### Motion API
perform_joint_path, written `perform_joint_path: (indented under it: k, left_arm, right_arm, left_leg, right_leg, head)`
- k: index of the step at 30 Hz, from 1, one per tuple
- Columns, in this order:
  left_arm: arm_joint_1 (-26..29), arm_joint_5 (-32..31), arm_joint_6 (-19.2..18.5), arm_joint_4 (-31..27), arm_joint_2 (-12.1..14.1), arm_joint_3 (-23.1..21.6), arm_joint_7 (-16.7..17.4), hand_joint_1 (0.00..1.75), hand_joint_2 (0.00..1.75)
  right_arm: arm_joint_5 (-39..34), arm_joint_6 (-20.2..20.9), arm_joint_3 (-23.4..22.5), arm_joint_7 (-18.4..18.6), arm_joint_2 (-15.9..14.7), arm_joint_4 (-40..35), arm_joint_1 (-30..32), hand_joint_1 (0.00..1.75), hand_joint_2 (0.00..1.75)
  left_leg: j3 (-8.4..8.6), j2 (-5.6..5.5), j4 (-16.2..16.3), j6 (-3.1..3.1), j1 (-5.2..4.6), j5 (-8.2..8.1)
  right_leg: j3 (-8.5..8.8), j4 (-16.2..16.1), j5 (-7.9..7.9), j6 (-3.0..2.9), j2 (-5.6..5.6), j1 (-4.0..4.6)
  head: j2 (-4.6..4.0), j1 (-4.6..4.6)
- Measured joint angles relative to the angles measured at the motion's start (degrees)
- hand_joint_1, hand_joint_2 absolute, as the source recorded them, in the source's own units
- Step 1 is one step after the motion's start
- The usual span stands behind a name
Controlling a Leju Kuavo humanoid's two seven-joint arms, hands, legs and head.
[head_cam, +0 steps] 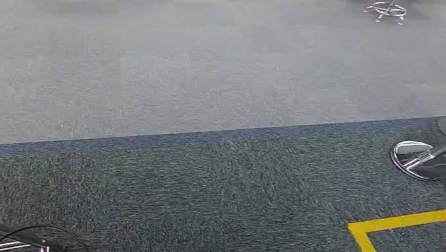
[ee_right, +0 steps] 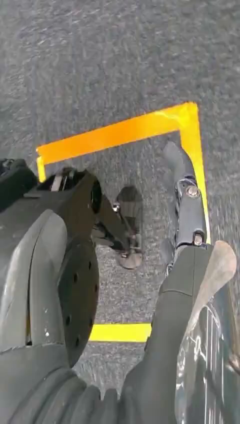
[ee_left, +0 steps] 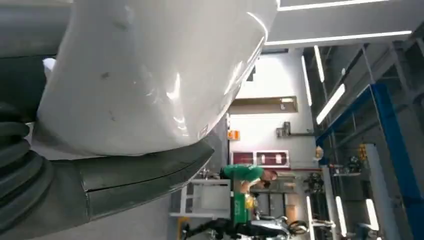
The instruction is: Take the parts from the cabinet and place them on the table.
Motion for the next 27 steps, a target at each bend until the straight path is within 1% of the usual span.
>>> perform_joint_path:
  k: [1, 2, 3, 4, 5, 6, 7, 8, 9, 10, 11, 12, 13, 14, 15, 16, 17, 18, 19, 20, 21, 22, 23, 24, 25, 26, 27]
  left_arm:
    - [0.1, 0.0, 0.4, 0.0, 0.2, -0.3, 0.0, 1.75, 1.75]
    - [0.2, -0.1, 0.7, 0.0, 0.2, -0.4, 0.0, 1.75, 1.75]
    - [0.2, -0.2, 1.1, 0.0, 0.4, -0.5, 0.0, 1.75, 1.75]
    - [0.2, -0.6, 1.8, 0.0, 0.7, -0.5, 0.0, 1.75, 1.75]
    - [0.2, -1.0, 2.7, 0.0, 1.1, -0.7, -0.1, 1.75, 1.75]
    - [-0.1, -1.2, 3.4, 0.0, 1.3, -0.9, -0.1, 1.75, 1.75]
    - [-0.2, -1.1, 4.0, 0.0, 1.5, -1.2, -0.1, 1.75, 1.75]
    - [-0.1, -1.1, 4.6, 0.0, 1.7, -1.5, -0.1, 1.75, 1.75]
    - [0.0, -1.1, 5.0, 0.0, 1.9, -1.7, -0.1, 1.75, 1.75]
    - [0.0, -1.0, 5.5, 0.0, 2.2, -1.9, -0.1, 1.75, 1.75]
    - [0.1, -1.0, 5.8, 0.0, 2.5, -2.0, -0.1, 1.75, 1.75]
    - [0.2, -0.9, 6.3, 0.0, 2.7, -2.1, -0.1, 1.75, 1.75]
    - [0.2, -0.8, 6.6, 0.0, 2.9, -2.2, -0.1, 1.75, 1.75]
    - [0.2, -0.7, 6.8, 0.0, 3.1, -2.4, -0.1, 1.75, 1.75]
    - [0.1, -0.7, 7.1, -0.1, 3.3, -2.7, -0.1, 1.75, 1.75]
    - [0.2, -0.7, 7.2, -0.1, 3.5, -3.0, -0.1, 1.75, 1.75]
    - [0.5, -0.7, 7.3, -0.1, 3.6, -3.2, -0.1, 1.75, 1.75]
    - [0.7, -0.7, 7.3, -0.1, 3.8, -3.3, -0.1, 1.75, 1.75]
    - [0.7, -0.7, 7.3, -0.1, 3.9, -3.3, -0.1, 1.75, 1.75]
    - [0.7, -0.7, 7.1, -0.2, 4.1, -3.3, -0.1, 1.75, 1.75]
    - [0.6, -0.7, 7.0, -0.2, 4.1, -3.5, -0.1, 1.75, 1.75]
    - [0.6, -0.7, 6.9, -0.2, 4.1, -3.7, -0.1, 1.75, 1.75]
    - [0.6, -0.7, 6.6, -0.2, 4.1, -3.7, -0.1, 1.75, 1.75]
    - [0.6, -0.7, 6.6, -0.2, 4.2, -3.7, -0.1, 1.75, 1.75]
    - [0.6, -0.7, 6.5, -0.2, 4.3, -3.7, -0.1, 1.75, 1.75]
    - [0.6, -0.7, 6.5, -0.2, 4.3, -3.7, -0.1, 1.75, 1.75]
    - [0.6, -0.7, 6.5, -0.2, 4.4, -3.7, -0.1, 1.75, 1.75]
  right_arm:
    - [-0.1, 0.0, 0.1, 0.1, -0.1, 0.0, 0.0, 0.00, 1.75]
    - [-0.3, 0.0, 0.3, 0.0, -0.2, -0.2, 0.0, 0.00, 1.75]
    - [-0.5, -0.2, 0.4, 0.0, -0.2, -0.2, -0.1, 0.00, 1.75]
    - [-0.8, -0.5, 0.7, 0.0, -0.2, -0.4, -0.1, 0.00, 1.75]
    - [-1.0, -0.6, 1.1, 0.0, -0.2, -0.4, -0.2, 0.00, 1.75]
    - [-1.4, -0.8, 1.3, 0.0, -0.3, -0.5, -0.2, 0.00, 1.75]
    - [-1.6, -0.9, 1.5, 0.0, -0.3, -0.4, 0.0, 0.00, 1.75]
    - [-1.9, -1.1, 1.6, 0.0, -0.4, -0.4, 0.1, 0.00, 1.75]
    - [-2.1, -1.1, 1.8, 0.0, -0.5, -0.4, 0.1, 0.00, 1.75]
    - [-2.5, -1.1, 2.2, -0.1, -0.5, -0.4, 0.0, 0.00, 1.75]
    - [-2.8, -1.2, 2.5, -0.2, -0.5, -0.4, -0.1, 0.00, 1.75]
    - [-3.3, -1.4, 2.9, -0.3, -0.5, -0.4, -0.2, 0.00, 1.75]
    - [-3.8, -1.7, 3.2, -0.5, -0.5, -0.4, -0.3, 0.00, 1.75]
    - [-4.3, -2.0, 3.6, -0.6, -0.6, -0.4, -0.3, 0.00, 1.75]
    - [-4.8, -2.1, 4.0, -0.7, -0.8, -0.4, -0.3, 0.00, 1.75]
    - [-5.2, -2.3, 4.4, -0.8, -1.1, -0.4, -0.4, 0.00, 1.75]
    - [-5.5, -2.5, 4.7, -0.9, -1.1, -0.5, -0.5, 0.00, 1.75]
    - [-5.7, -2.6, 5.1, -0.9, -1.2, -0.5, -0.7, 0.00, 1.75]
    - [-5.9, -2.7, 5.4, -0.9, -1.2, -0.5, -0.9, 0.00, 1.75]
    - [-6.1, -2.8, 5.7, -0.9, -1.4, -0.5, -1.0, 0.00, 1.75]
    - [-6.2, -2.8, 6.1, -1.1, -1.5, -0.5, -1.1, 0.00, 1.75]
    - [-6.2, -2.9, 6.3, -1.0, -1.6, -0.5, -1.1, 0.00, 1.75]
    - [-6.5, -3.0, 6.6, -1.0, -1.7, -0.5, -0.9, 0.00, 1.75]
    - [-6.6, -3.0, 6.8, -1.0, -1.9, -0.5, -0.8, 0.00, 1.75]
    - [-6.6, -3.0, 7.0, -1.0, -1.9, -0.5, -0.8, 0.00, 1.75]
    - [-6.7, -3.0, 7.1, -1.0, -2.0, -0.5, -0.8, 0.00, 1.75]
    - [-6.7, -3.0, 7.1, -1.0, -2.1, -0.5, -0.9, 0.00, 1.75]
  left_leg:
    - [-0.42, -0.58, -0.2, -0.57, 0.35, 0.31]
    - [-0.58, -1.28, -0.2, -0.99, 0.58, 0.54]
    - [-0.84, -1.91, -0.4, -1.37, 0.57, 0.72]
    - [-0.77, -1.49, 0.2, -1.51, 0.60, 0.18]
    - [-1.59, 1.76, 2.1, -1.66, 0.14, -1.22]
    - [-3.20, 3.64, 5.5, -1.89, 0.13, -3.19]
    - [-5.54, 4.87, 10.5, -2.11, 0.27, -5.57]
    - [-7.61, 5.37, 14.8, -2.26, 0.41, -7.26]
    - [-8.88, 5.58, 17.5, -2.38, 0.51, -7.82]
    - [-8.62, 5.65, 17.0, -2.46, 0.58, -6.71]
    - [-7.40, 5.76, 14.6, -2.44, 0.58, -4.92]
    - [-4.63, 6.22, 9.4, -2.32, 0.57, -2.03]
    - [-1.73, 7.53, 4.0, -2.13, 0.53, 0.34]
    - [0.19, 10.45, 0.5, -1.88, 0.13, -0.03]
    - [0.36, 10.40, -0.2, -1.27, -0.18, -0.17]
    - [0.08, 9.71, 0.0, -1.00, -0.27, -0.17]
    - [-0.04, 9.22, 0.1, -0.73, -0.37, -0.15]
    - [-0.24, 8.59, 0.1, -0.32, -0.48, 0.17]
    - [-0.29, 8.01, -0.4, 0.24, -0.20, 0.59]
    - [-0.35, 7.66, -0.5, 0.69, -0.05, 0.98]
    - [-0.59, 7.18, -0.5, 0.95, -0.01, 1.15]
    - [-0.84, 6.60, -0.4, 1.10, -0.02, 1.26]
    - [-1.08, 5.99, -0.4, 1.23, -0.11, 1.39]
    - [-1.31, 5.31, -0.4, 1.24, -0.18, 1.54]
    - [-1.46, 4.66, -0.4, 1.24, -0.22, 1.72]
    - [-1.60, 3.90, -0.4, 1.13, -0.23, 1.89]
    - [-1.78, 3.08, -0.3, 0.95, -0.22, 2.09]
  right_leg:
    - [0.43, 0.3, -0.18, -0.06, -0.71, 0.29]
    - [0.45, 0.4, -0.13, -0.24, -1.21, 0.43]
    - [0.56, 0.2, 0.07, -0.55, -1.87, 0.48]
    - [0.92, -0.7, 0.47, -1.09, -2.91, -0.10]
    - [1.15, -0.9, 0.45, -1.24, -3.62, 0.09]
    - [1.25, -0.9, 0.40, -1.55, -4.42, 0.17]
    - [1.29, -0.8, 0.27, -1.73, -5.49, 0.33]
    - [1.31, -0.8, 0.16, -1.82, -6.40, 0.47]
    - [1.33, -0.8, 0.09, -1.82, -7.24, 0.57]
    - [1.48, -0.8, -0.03, -1.77, -8.16, 0.60]
    - [1.61, -0.8, -0.18, -1.71, -8.79, 0.61]
    - [1.93, -0.8, -0.38, -1.55, -9.54, 0.61]
    - [2.18, -0.8, -0.62, -1.40, -10.14, 0.61]
    - [2.36, -0.8, -0.88, -1.09, -10.75, 0.74]
    - [2.11, -0.6, -1.39, -0.56, -11.30, 1.16]
    - [2.26, -0.6, -1.43, -0.41, -11.85, 1.16]
    - [2.49, -0.7, -1.39, -0.17, -12.45, 1.14]
    - [3.28, -0.7, -1.17, 0.13, -12.91, 1.08]
    - [3.31, -0.5, -1.50, 0.38, -13.18, 1.01]
    - [2.37, 0.7, -3.33, 0.65, -9.73, 0.75]
    - [1.15, 3.9, -5.63, 0.72, -7.40, 0.58]
    - [-0.82, 8.5, -7.97, 0.80, -6.20, 0.58]
    - [-3.13, 13.6, -10.03, 0.82, -5.66, 0.59]
    - [-4.94, 17.3, -11.09, 0.85, -5.48, 0.63]
    - [-5.49, 18.2, -10.67, 0.77, -5.44, 0.63]
    - [-4.80, 16.5, -8.96, 0.65, -5.40, 0.62]
    - [-2.95, 12.4, -6.25, 0.45, -5.15, 0.62]
  head:
    - [0.00, 0.00]
    - [-0.02, 0.02]
    - [0.00, 0.02]
    - [0.00, -0.09]
    - [0.00, -0.23]
    - [0.00, -0.57]
    - [0.00, -0.48]
    - [0.00, -0.48]
    - [0.00, -0.48]
    - [0.00, -0.50]
    - [0.00, -0.50]
    - [-0.02, -0.52]
    - [0.00, -0.52]
    - [0.00, -0.48]
    - [0.00, -0.61]
    - [0.00, -0.48]
    - [0.00, -0.55]
    - [0.00, -0.48]
    - [0.00, -0.59]
    - [0.00, -0.35]
    - [0.00, -0.33]
    - [0.00, -0.28]
    - [0.00, -0.33]
    - [0.00, -0.28]
    - [0.00, -0.33]
    - [0.00, -0.31]
    - [-0.02, -0.33]
